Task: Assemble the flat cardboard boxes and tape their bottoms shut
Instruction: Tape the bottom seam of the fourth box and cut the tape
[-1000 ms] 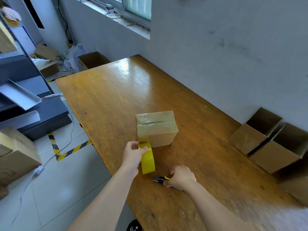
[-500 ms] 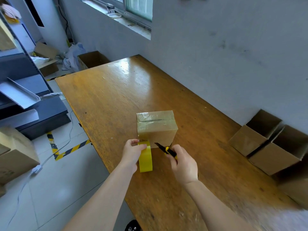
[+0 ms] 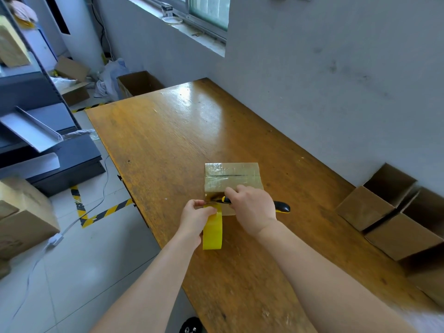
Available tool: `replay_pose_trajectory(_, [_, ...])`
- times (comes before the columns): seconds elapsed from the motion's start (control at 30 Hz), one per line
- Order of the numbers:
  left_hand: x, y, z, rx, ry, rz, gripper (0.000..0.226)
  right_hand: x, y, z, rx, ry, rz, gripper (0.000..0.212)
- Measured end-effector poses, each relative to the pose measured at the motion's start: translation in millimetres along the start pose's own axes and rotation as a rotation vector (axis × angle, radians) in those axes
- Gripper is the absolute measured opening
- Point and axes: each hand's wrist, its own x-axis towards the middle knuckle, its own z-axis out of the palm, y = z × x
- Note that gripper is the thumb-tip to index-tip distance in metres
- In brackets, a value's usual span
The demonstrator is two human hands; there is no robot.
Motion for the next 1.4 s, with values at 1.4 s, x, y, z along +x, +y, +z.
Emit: replay_pose_trajectory(1.4, [7,12,-1,0.120,0.002,0.058,0.008,40,-7,37,0.204,0.080,0.172,0.064])
